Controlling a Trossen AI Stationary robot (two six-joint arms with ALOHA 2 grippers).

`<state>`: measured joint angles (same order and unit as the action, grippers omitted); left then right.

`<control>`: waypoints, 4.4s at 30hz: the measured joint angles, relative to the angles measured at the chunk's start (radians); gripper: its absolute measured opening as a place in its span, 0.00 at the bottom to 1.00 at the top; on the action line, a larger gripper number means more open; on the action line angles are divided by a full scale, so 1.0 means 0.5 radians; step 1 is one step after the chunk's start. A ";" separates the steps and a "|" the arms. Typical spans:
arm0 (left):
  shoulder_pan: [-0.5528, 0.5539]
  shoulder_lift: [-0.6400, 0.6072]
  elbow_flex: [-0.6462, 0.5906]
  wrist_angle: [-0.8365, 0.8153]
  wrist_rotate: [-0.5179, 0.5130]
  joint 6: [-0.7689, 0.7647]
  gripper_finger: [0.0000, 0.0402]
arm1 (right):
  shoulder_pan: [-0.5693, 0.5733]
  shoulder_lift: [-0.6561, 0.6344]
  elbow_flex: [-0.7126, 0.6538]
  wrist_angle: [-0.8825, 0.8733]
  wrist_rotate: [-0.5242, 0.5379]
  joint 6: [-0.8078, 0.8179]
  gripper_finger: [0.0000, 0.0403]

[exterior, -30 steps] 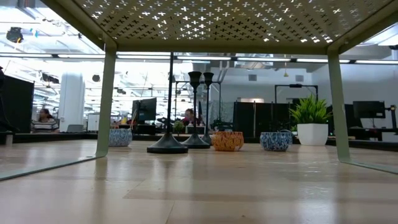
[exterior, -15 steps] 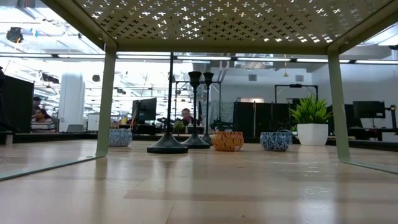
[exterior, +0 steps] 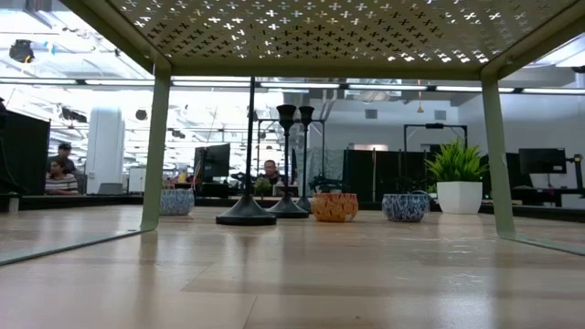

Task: Pick & Place candle stick holders
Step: Put the gold candle holder on the shelf aligned with the other gold candle holders, then put the bottom black candle holder on the shelf

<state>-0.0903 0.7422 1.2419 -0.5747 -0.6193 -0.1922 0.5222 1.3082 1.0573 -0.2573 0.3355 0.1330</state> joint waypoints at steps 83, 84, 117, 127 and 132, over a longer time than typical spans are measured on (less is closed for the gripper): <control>0.001 0.124 -0.866 0.383 0.867 -0.087 0.67 | 0.051 -0.724 0.136 -0.348 0.118 0.324 0.46; 0.001 0.125 -0.904 0.414 0.899 -0.087 0.67 | 0.051 -0.723 0.136 -0.351 0.117 0.338 0.46; 0.331 0.638 -1.289 1.640 1.720 0.048 0.67 | 0.049 -0.706 0.135 -0.357 0.170 0.455 0.46; 0.331 0.643 -1.289 1.752 1.720 0.092 0.51 | 0.049 -0.706 0.135 -0.382 0.229 0.453 0.46; 0.330 0.643 -1.289 1.750 1.722 0.115 0.38 | 0.049 -0.706 0.135 -0.386 0.230 0.454 0.46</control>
<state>0.0746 1.0637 0.5972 0.3005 0.2415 -0.1349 0.5468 0.9552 1.1248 -0.4503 0.4503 0.3599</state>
